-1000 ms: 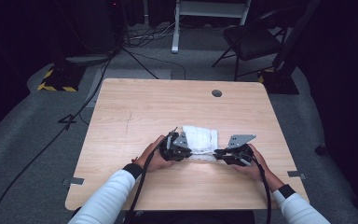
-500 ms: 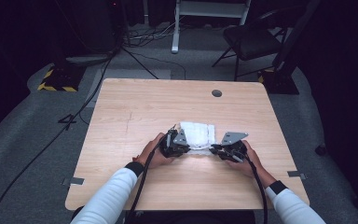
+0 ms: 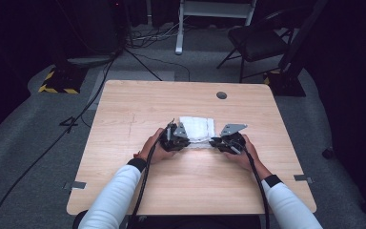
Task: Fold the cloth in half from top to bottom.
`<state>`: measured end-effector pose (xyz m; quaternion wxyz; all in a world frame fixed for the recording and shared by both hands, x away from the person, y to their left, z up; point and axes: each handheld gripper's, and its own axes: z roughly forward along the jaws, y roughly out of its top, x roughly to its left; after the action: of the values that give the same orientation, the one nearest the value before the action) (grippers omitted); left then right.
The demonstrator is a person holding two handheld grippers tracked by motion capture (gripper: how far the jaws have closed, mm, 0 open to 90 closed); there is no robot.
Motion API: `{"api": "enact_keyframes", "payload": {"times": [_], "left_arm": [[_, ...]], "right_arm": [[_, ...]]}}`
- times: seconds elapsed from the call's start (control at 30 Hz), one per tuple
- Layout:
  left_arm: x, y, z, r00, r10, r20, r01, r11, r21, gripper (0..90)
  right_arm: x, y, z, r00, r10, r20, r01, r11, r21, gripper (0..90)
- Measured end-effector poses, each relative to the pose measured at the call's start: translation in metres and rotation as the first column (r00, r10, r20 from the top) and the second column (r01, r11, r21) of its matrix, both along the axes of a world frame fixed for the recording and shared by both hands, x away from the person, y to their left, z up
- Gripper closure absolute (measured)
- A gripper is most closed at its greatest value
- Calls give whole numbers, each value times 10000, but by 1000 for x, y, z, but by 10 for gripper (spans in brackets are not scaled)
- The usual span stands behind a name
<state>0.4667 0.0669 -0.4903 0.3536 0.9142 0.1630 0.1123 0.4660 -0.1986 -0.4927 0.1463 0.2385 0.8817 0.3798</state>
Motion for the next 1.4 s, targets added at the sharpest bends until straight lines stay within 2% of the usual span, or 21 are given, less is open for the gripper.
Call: {"api": "enact_keyframes", "payload": {"times": [0.07, 0.27, 0.4, 0.5, 0.53, 0.63, 0.7, 0.87, 0.93, 1.03, 1.13, 1.3, 1.4], "left_arm": [[-1, -1, 0, 10000, -34, -65, 34, 10000, -34, 787], [-7, -6, 5, 9999, 72, -123, -69, 9997, 251, 655], [-10, -5, 11, 9999, 129, -36, -128, 9993, 347, 626], [-13, -2, 16, 9998, 183, -3, -183, 9998, 115, 616], [-13, -1, 18, 9998, 178, 5, -178, 9997, 158, 607], [-16, -1, 20, 9996, 267, 66, -268, 9992, 287, 575], [-18, -2, 21, 9990, 410, 166, -417, 9982, 442, 542], [-27, -6, 23, 9976, 653, 220, -667, 9956, 665, 417], [-31, -5, 24, 9971, 710, 267, -726, 9953, 635, 370], [-36, -2, 26, 9966, 785, 230, -792, 9964, 298, 319], [-40, -1, 28, 9956, 926, 170, -931, 9952, 287, 267], [-46, 2, 29, 9917, 1217, 407, -1227, 9922, 233, 222], [-49, 4, 29, 9912, 1226, 491, -1241, 9919, 279, 214]], "right_arm": [[0, 0, 0, 10000, -19, -6, 19, 10000, -15, 772], [-2, 0, 2, 10000, -57, -59, 57, 10000, -55, 719], [-4, -2, 5, 9998, -134, -129, 132, 9997, -195, 644], [-5, -5, 7, 9996, -200, -189, 196, 9996, -220, 609], [-5, -6, 8, 9996, -225, -184, 220, 9995, -230, 592], [-7, -8, 13, 9996, -288, -41, 287, 9993, -246, 543], [-8, -9, 15, 9993, -359, 76, 361, 9986, -389, 479], [-12, -9, 21, 9983, -533, 255, 550, 9958, -729, 391], [-15, -10, 23, 9977, -612, 304, 634, 9949, -780, 365], [-18, -12, 26, 9974, -610, 374, 639, 9947, -804, 354], [-24, -14, 31, 9974, -555, 453, 588, 9955, -749, 342], [-31, -18, 37, 9965, -563, 612, 611, 9950, -792, 317], [-34, -21, 39, 9963, -567, 647, 622, 9943, -863, 302]]}}
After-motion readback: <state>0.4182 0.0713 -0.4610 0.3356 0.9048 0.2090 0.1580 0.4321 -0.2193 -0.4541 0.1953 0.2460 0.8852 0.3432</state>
